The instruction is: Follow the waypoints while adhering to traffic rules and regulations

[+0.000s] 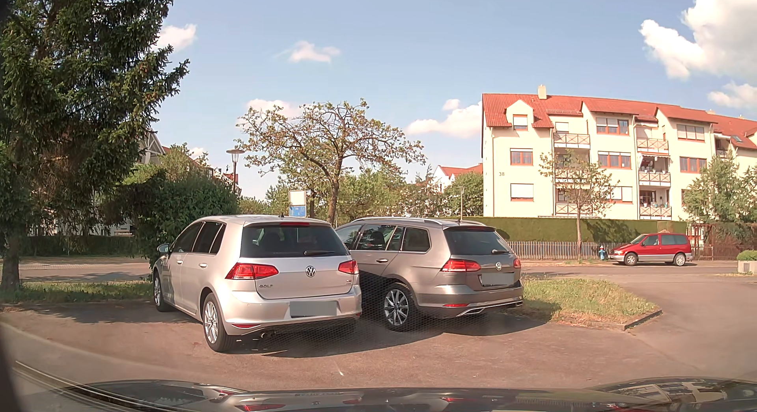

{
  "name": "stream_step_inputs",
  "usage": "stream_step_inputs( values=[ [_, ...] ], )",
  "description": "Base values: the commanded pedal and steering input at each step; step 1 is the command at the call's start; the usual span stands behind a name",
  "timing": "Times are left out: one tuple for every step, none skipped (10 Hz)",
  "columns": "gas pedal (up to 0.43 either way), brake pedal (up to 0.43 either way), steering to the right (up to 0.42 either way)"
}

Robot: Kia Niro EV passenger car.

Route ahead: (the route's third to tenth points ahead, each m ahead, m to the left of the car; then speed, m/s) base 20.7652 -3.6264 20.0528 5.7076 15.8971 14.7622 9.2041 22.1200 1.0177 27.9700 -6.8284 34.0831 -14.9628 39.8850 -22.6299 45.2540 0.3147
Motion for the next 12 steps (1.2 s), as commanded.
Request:
stream_step_inputs(
  values=[
    [0.000, 0.128, 0.466],
    [0.000, 0.140, 0.485],
    [0.000, 0.165, 0.500],
    [0.000, 0.201, 0.511],
    [0.000, 0.226, 0.523],
    [0.000, 0.226, 0.536],
    [0.000, 0.226, 0.552],
    [0.000, 0.226, 0.570],
    [0.000, 0.226, 0.587],
    [0.000, 0.226, 0.602],
    [0.000, 0.226, 0.611],
    [0.000, 0.226, 0.618]
  ],
)
